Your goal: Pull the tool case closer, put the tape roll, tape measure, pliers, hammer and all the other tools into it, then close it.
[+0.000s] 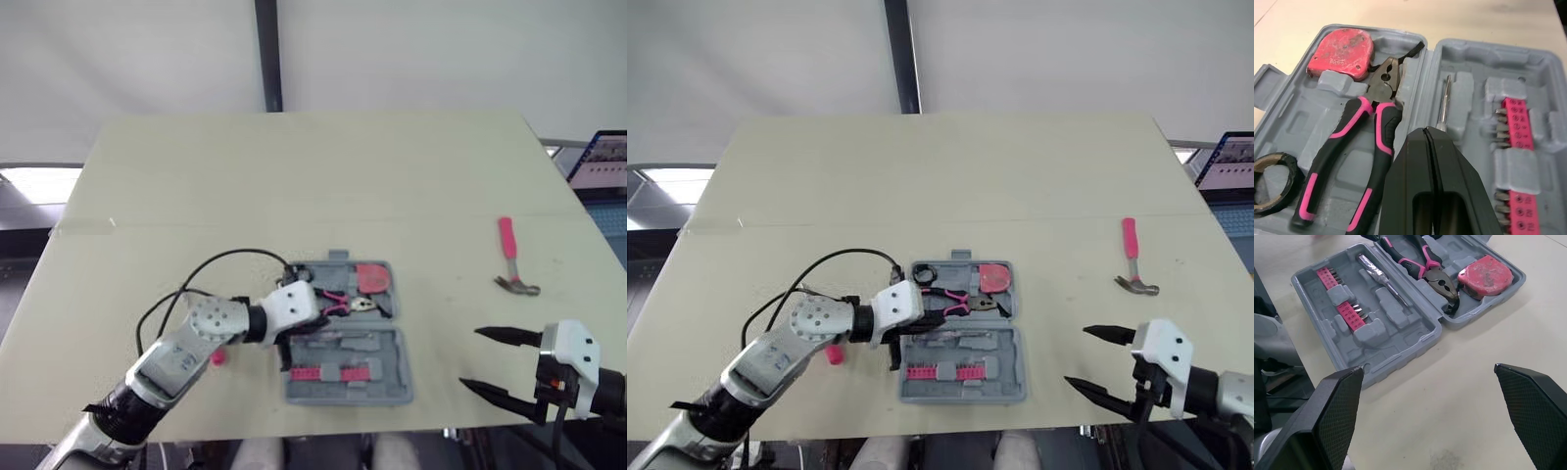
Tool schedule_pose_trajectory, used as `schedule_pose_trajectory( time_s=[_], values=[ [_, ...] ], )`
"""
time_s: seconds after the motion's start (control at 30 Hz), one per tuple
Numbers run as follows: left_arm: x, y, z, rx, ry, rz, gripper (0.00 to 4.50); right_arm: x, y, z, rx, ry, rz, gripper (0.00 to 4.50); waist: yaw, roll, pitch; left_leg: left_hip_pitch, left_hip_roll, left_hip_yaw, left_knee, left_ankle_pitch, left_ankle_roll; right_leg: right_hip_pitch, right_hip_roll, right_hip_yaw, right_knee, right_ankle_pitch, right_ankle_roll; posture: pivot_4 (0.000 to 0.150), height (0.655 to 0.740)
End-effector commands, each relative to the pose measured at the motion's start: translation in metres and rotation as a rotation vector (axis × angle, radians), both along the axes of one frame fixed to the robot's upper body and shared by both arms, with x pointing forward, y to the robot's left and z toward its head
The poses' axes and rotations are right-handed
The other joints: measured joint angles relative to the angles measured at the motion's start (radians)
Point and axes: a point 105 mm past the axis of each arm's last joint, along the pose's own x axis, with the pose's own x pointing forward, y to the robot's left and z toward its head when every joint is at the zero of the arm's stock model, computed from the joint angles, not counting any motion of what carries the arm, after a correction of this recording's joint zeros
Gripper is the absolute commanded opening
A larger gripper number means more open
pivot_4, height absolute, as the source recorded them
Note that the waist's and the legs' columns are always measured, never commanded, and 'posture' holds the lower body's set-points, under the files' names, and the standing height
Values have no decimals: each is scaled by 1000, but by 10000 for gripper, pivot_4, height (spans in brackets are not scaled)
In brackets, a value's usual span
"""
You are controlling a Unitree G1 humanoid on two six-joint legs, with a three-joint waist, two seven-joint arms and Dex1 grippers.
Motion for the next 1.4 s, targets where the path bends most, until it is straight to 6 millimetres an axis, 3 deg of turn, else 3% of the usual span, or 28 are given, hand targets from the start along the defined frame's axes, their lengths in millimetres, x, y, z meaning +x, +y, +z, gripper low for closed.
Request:
schedule_pose_trajectory(
  time_s=[0.03, 0.3, 0.93, 1.4],
  values=[
    [0, -5, -9, 6, -48, -11, 361, 1, -1, 6, -9, -21, 5, 45000, -1, 0, 0, 0, 0, 0, 0, 0, 0, 0, 0, 0, 0, 0, 0, 1500, 7400],
    [-2, -16, -15, 2, -42, -55, 361, 1, -3, 7, -19, -22, 1, 45000, -2, 0, 0, 0, 0, 0, 0, 0, 0, 0, 0, 0, 0, 0, 0, 1500, 7400],
    [-1, -14, -38, 93, 15, -35, 361, 0, -4, 8, -24, -20, -1, 45000, 0, 1, -3, 0, 0, 0, 0, 0, 0, 0, 0, 0, 0, 0, 0, 1500, 7400],
    [-11, -10, -64, 219, 99, -58, 361, -1, -4, 8, -23, -21, -6, 45000, 0, 4, -19, 2, 0, 0, -1, 0, 0, 2, 0, 0, 0, 0, 0, 1500, 7400]
  ],
)
